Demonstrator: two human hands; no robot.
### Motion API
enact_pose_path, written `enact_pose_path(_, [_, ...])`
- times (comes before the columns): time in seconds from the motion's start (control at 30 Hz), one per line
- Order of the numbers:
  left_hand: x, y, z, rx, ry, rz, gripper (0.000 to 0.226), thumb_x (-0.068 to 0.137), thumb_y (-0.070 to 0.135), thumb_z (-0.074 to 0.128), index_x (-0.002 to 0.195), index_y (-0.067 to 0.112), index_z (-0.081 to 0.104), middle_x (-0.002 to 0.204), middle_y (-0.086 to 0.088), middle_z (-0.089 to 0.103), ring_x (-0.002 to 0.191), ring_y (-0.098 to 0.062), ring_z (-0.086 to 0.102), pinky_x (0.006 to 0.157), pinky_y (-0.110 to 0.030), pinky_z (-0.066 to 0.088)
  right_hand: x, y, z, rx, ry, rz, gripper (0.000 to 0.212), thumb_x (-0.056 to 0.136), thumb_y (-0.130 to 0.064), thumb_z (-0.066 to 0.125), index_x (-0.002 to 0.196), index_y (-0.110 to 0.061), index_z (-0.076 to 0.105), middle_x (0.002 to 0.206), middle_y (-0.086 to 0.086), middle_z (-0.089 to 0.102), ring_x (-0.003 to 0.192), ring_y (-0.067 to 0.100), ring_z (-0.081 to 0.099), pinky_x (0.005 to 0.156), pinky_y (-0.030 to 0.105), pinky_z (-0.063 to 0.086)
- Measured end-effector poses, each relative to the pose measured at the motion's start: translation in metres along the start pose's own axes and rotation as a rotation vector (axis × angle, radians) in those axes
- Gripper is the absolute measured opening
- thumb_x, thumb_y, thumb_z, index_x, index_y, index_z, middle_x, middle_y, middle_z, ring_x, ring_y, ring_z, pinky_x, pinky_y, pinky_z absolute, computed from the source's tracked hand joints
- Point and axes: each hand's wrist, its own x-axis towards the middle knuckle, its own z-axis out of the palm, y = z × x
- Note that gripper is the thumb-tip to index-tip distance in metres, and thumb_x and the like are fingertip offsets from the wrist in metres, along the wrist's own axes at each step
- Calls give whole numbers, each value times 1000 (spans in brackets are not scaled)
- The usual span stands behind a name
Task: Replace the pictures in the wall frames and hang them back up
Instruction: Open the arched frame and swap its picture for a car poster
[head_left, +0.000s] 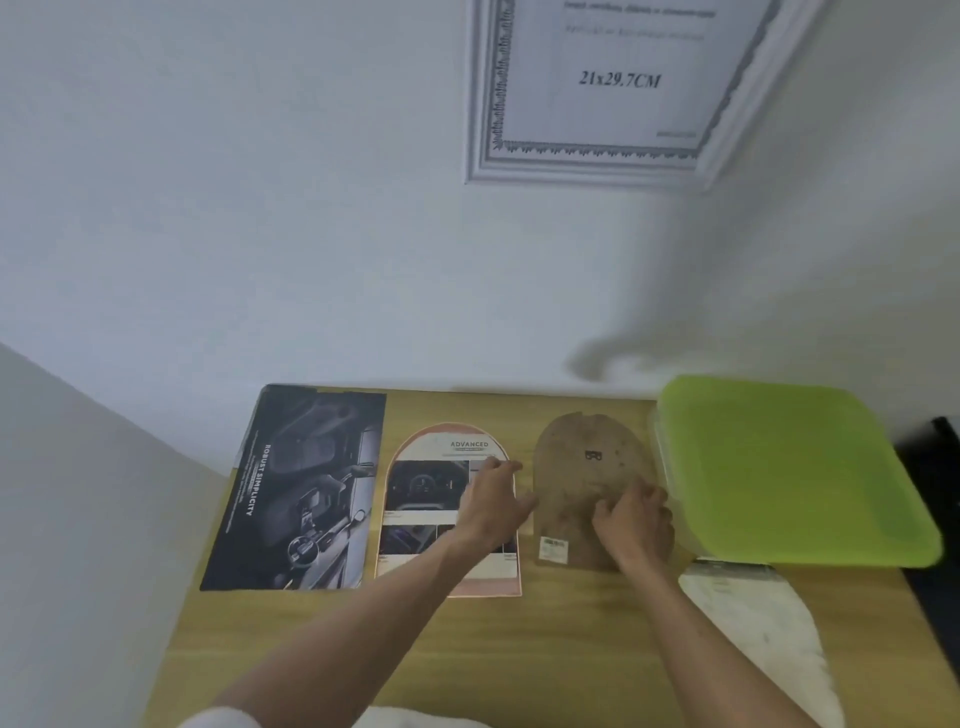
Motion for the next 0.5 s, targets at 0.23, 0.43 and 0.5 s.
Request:
enact_pose_path(0.23, [17, 46, 49, -85, -82, -294, 50, 81, 21, 63, 125, 0, 53, 130, -21, 47, 114, -38, 53, 97, -42, 49, 1, 19, 9, -42, -76, 31, 60, 93, -37, 51, 144, -11, 33, 147, 19, 28, 124, 39, 46, 97, 48, 46])
enact_pose_path(0.43, [40, 43, 63, -263, 0, -464, 53, 69, 17, 62, 120, 3, 54, 123, -17, 56, 111, -37, 56, 95, -47, 51, 2, 17, 9, 52, -85, 87, 66, 89, -43, 57, 144, -15, 34, 147, 19, 26, 128, 42, 37, 101, 51, 41])
enact_pose_path(0.5, [42, 43, 57, -343, 29, -473, 49, 67, 15, 62, 115, 4, 58, 119, -14, 61, 107, -34, 59, 94, -42, 52, 3, 15, 7, 110, -83, 117, 68, 87, -45, 59, 144, -16, 35, 146, 19, 26, 127, 43, 36, 104, 52, 38])
